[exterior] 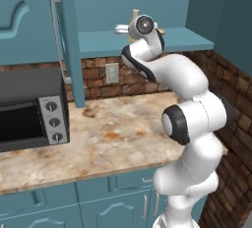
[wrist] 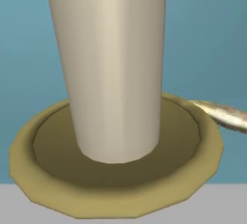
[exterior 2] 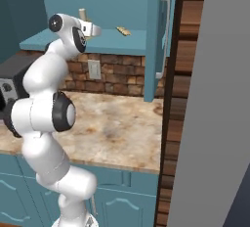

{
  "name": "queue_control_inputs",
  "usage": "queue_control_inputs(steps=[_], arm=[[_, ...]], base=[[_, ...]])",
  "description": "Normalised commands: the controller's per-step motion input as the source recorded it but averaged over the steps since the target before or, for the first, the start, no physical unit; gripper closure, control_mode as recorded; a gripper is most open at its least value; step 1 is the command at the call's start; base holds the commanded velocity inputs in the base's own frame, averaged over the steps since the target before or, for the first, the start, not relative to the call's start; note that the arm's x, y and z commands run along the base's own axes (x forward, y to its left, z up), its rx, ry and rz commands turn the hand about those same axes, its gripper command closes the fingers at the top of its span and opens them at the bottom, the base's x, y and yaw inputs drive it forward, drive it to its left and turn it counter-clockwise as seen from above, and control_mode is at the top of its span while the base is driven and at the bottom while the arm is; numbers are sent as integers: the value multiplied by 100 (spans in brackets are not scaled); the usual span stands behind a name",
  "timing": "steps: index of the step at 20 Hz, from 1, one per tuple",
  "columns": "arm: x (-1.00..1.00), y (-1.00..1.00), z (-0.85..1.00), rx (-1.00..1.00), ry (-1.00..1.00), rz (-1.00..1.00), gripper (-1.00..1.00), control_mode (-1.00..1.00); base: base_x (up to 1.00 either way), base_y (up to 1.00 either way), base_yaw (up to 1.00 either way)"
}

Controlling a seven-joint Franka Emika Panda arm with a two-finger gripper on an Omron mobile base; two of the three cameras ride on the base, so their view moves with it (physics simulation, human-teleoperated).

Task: Pick the jar and candle from the dining table and place them in the open cabinet. Close the cabinet after placing the objects.

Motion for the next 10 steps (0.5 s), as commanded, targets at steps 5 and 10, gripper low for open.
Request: queue_control_inputs(steps=[5,10], arm=[[56,0,-15,0,0,0,100,-100],[54,0,-19,0,0,0,100,-100]], base=[[0,0,0],[0,0,0]])
